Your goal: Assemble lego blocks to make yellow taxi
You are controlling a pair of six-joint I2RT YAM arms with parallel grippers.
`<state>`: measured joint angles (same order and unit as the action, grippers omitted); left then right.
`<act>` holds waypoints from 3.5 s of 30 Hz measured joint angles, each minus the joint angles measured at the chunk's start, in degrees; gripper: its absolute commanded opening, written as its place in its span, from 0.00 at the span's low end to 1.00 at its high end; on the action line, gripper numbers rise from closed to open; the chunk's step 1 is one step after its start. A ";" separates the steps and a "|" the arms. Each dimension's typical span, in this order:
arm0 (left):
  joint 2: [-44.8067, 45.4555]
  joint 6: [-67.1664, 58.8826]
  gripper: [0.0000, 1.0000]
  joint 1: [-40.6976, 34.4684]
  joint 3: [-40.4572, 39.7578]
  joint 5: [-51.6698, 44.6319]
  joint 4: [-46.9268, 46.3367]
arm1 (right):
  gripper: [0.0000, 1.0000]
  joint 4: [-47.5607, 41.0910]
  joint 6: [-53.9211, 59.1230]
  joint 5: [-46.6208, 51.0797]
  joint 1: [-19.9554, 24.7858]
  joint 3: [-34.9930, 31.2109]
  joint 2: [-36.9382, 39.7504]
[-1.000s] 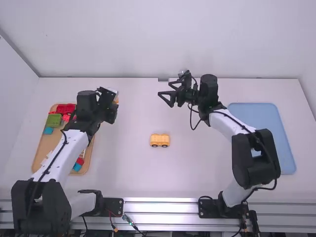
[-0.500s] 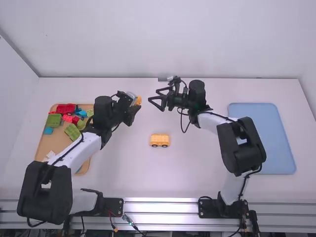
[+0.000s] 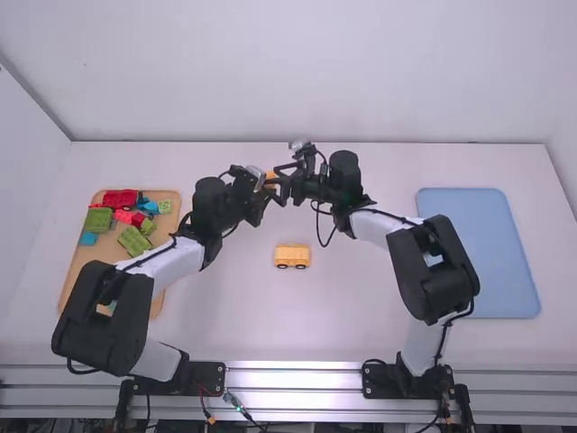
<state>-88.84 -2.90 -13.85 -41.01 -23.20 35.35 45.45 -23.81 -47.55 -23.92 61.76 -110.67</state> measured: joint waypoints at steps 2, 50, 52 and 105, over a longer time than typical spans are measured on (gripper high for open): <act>0.02 0.50 0.02 -0.61 0.00 0.59 0.66 | 0.83 -0.35 0.00 0.76 -0.02 0.00 -0.02; 0.02 4.63 0.99 4.22 0.04 3.41 -4.52 | 0.18 -78.27 39.21 21.42 8.02 18.62 7.15; 0.02 4.63 0.99 5.81 0.04 1.97 -4.35 | 0.19 -84.02 44.81 24.02 7.32 20.72 7.89; 0.02 3.98 0.99 12.79 0.04 -6.40 -6.47 | 0.99 -97.04 79.62 44.94 -3.89 19.61 -10.40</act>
<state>-88.82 1.08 -1.06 -40.97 -29.61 28.88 -51.59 55.81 -2.61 -27.81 81.36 -121.08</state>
